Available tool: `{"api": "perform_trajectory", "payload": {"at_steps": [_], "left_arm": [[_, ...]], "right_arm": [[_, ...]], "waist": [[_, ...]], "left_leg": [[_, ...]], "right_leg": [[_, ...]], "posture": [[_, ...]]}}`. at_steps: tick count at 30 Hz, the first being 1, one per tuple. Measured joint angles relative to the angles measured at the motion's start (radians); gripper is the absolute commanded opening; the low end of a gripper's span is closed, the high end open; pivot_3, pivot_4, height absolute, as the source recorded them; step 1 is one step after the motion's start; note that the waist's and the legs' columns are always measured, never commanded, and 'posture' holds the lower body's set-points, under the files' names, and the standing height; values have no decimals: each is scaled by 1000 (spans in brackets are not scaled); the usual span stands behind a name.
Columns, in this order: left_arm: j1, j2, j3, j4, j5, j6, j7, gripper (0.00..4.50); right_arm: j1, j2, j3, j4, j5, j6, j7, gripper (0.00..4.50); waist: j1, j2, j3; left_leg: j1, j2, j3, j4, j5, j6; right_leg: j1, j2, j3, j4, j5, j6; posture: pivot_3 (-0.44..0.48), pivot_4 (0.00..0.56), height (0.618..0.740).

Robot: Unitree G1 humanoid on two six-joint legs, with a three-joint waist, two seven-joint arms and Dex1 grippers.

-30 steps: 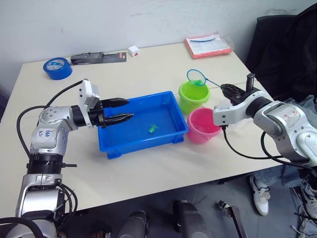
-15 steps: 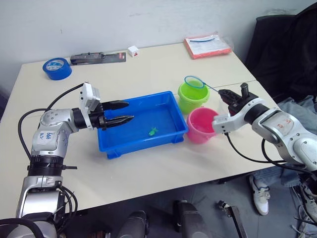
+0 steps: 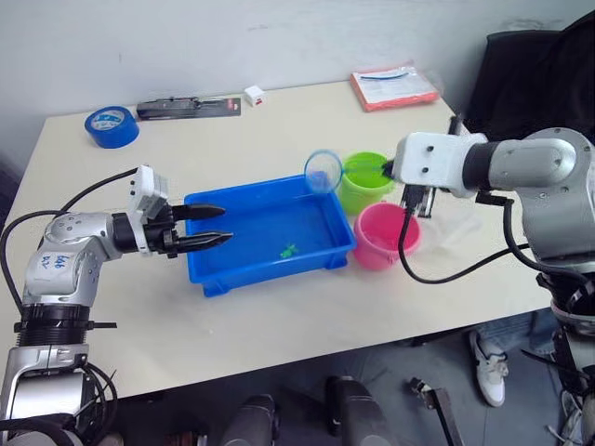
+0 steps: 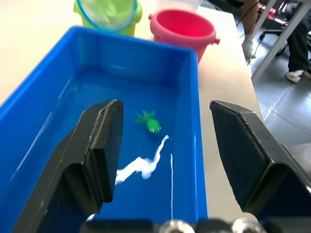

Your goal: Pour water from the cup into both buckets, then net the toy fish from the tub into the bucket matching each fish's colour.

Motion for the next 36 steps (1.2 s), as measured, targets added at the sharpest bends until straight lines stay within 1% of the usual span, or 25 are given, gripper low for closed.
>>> {"api": "perform_trajectory", "payload": {"at_steps": [3,5,8,16,22,28,31,36], "left_arm": [[28,17,11,-33,-12,20,1,3101],[49,25,28,-57,-17,30,6,3101],[87,27,48,-100,-28,48,26,3101],[133,27,81,-161,-52,67,70,3101],[205,40,101,-200,-65,90,78,3101],[267,57,161,-274,-96,111,106,3101],[341,59,208,-331,-124,138,132,3101],[407,68,261,-397,-151,173,166,3101]], "right_arm": [[-18,-2,59,-5,19,76,72,780],[-44,-2,97,-3,15,92,90,780],[-88,16,160,28,-26,79,86,780],[-129,80,278,119,-94,35,94,780],[-169,118,317,167,-125,17,116,780],[-191,181,336,211,-139,-6,133,780],[-192,220,349,226,-135,-16,142,780],[-191,273,346,252,-110,12,151,780]], "waist": [[0,0,0],[0,0,0],[-3,0,0],[-2,0,0],[-3,0,0],[-3,0,0],[-5,0,0],[-3,0,0]], "left_leg": [[0,0,0,0,0,0],[0,0,0,0,0,0],[0,0,0,0,0,0],[0,0,0,0,0,0],[0,0,0,0,0,0],[0,0,0,0,0,0],[0,0,0,-1,0,0],[0,0,0,0,0,0]], "right_leg": [[0,0,0,0,0,0],[0,0,0,0,0,0],[-1,0,0,0,0,0],[-1,0,0,0,0,0],[-1,0,0,0,0,0],[-1,0,0,0,0,0],[-1,0,0,0,0,0],[-1,0,0,-1,0,0]], "posture": [[0,150,740],[0,150,740],[0,150,740],[0,150,740],[0,150,740],[0,150,740],[0,150,740],[0,150,740]]}}
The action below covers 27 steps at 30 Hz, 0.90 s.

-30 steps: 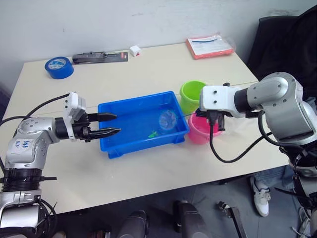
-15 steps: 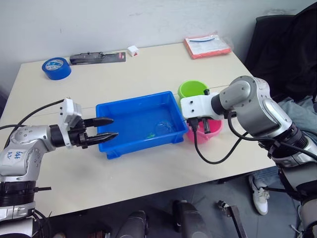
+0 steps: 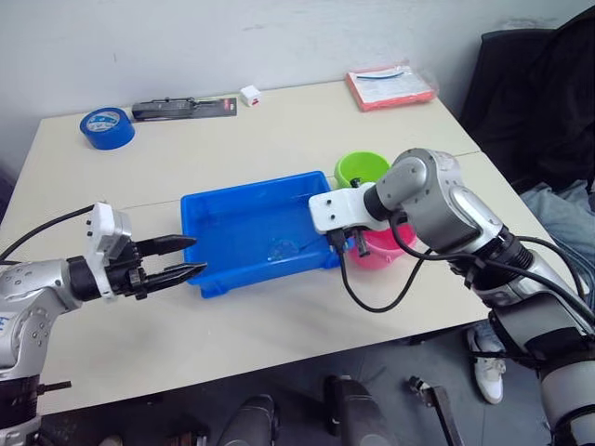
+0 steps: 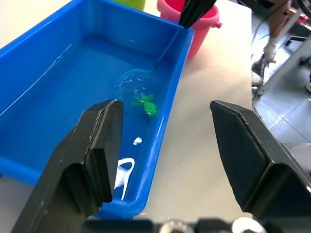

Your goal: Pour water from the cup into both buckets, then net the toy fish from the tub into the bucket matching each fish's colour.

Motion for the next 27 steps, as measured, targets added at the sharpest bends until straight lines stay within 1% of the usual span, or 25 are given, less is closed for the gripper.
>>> {"api": "perform_trajectory", "payload": {"at_steps": [3,8,15,21,27], "left_arm": [[16,2,17,-28,-16,11,13,3101],[23,5,22,-31,-22,21,24,3101],[-16,6,13,-24,-24,20,25,3101],[-55,5,-17,-9,-23,18,21,3101],[-99,5,-50,41,-14,-9,14,3101]], "right_arm": [[0,33,-13,6,30,64,3,780],[-27,86,-57,56,98,249,2,780],[-68,90,-106,97,207,469,2,780],[-86,83,-141,103,276,567,-31,780],[-86,78,-178,107,319,591,-112,780]], "waist": [[0,0,0],[0,0,0],[0,0,0],[-2,0,0],[-1,0,0]], "left_leg": [[0,0,0,0,0,0],[0,0,0,0,0,0],[0,0,0,-1,0,0],[0,0,0,-2,0,0],[0,0,0,-2,0,0]], "right_leg": [[0,0,0,0,0,0],[0,0,0,0,0,0],[0,0,0,0,0,0],[0,0,0,0,0,0],[0,-1,0,0,0,0]], "posture": [[0,150,740],[0,150,740],[0,150,740],[0,150,740],[0,150,740]]}}
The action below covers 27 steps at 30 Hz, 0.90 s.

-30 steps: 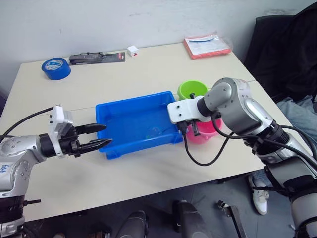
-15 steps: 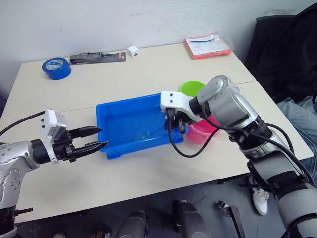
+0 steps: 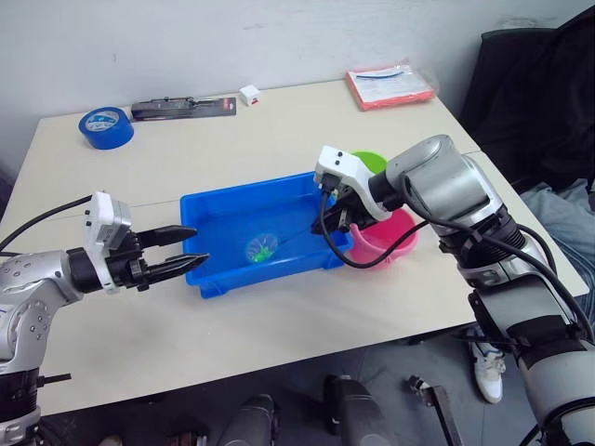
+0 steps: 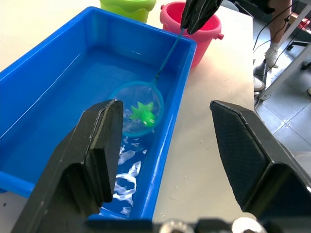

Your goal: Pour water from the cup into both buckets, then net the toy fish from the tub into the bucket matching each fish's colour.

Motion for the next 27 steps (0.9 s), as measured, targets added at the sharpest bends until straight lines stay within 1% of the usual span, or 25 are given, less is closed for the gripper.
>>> {"api": "perform_trajectory", "payload": {"at_steps": [4,7,11,16,20,23,27], "left_arm": [[-30,-9,-30,24,10,-30,-4,3101],[-95,-67,-76,76,44,-87,11,3101],[-150,-130,-141,138,89,-140,27,3101],[-239,-137,-170,209,119,-188,11,3101],[-309,-144,-194,298,156,-236,-18,3101],[-352,-161,-210,354,166,-263,-36,3101],[-390,-169,-227,406,186,-289,-58,3101]], "right_arm": [[5,-4,-61,-5,38,19,-65,780],[56,-7,-155,-75,75,51,-144,780],[118,-16,-244,-187,125,99,-224,780],[180,-45,-364,-273,160,128,-340,780],[212,-61,-472,-286,168,132,-446,780],[220,-97,-520,-295,176,132,-495,780],[251,-160,-542,-305,178,113,-537,780]], "waist": [[0,0,0],[3,0,0],[3,0,0],[1,0,0],[1,0,0],[2,0,0],[2,0,0]], "left_leg": [[0,0,0,0,0,0],[0,0,0,0,0,0],[0,-1,-1,1,0,0],[-1,0,0,1,0,0],[-1,-1,0,1,0,0],[-1,-1,0,1,0,0],[-1,-1,0,1,0,0]], "right_leg": [[0,0,0,0,0,0],[0,0,-1,0,0,0],[0,-1,-1,0,0,0],[0,0,-1,1,0,0],[0,-1,-1,1,0,0],[0,-1,-1,1,0,0],[0,-1,-1,1,0,0]], "posture": [[0,150,740],[0,150,740],[0,150,740],[0,150,740],[0,150,740],[0,150,740],[0,150,740]]}}
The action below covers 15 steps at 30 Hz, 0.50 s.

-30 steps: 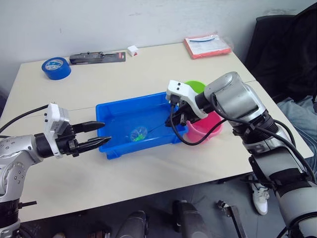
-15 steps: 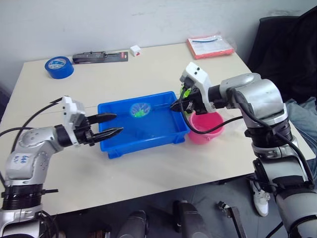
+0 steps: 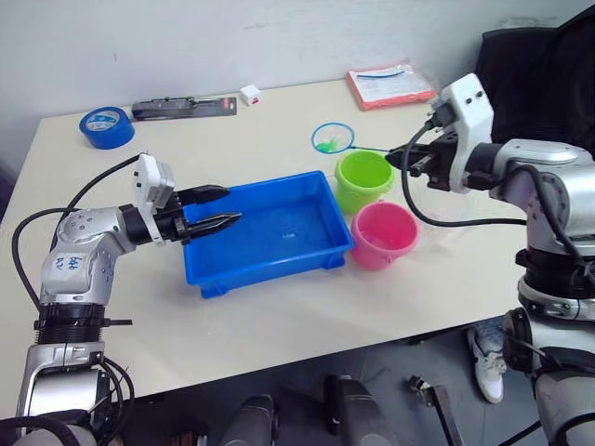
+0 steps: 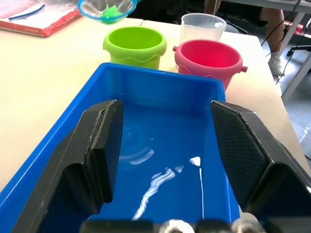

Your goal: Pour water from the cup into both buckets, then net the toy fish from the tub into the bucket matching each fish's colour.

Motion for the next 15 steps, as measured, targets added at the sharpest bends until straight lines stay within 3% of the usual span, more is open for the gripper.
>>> {"api": "perform_trajectory", "payload": {"at_steps": [5,15], "left_arm": [[-28,-11,-20,48,18,-30,-25,3101],[-46,-28,-30,81,42,-58,-38,3101]], "right_arm": [[108,-133,96,-15,-88,-172,-45,780],[243,-249,337,-64,-390,-628,-138,780]], "waist": [[-1,0,0],[1,0,0]], "left_leg": [[0,0,1,0,0,0],[0,0,2,1,0,0]], "right_leg": [[0,0,1,0,0,0],[-1,0,1,-1,0,0]], "posture": [[0,150,740],[0,150,740]]}}
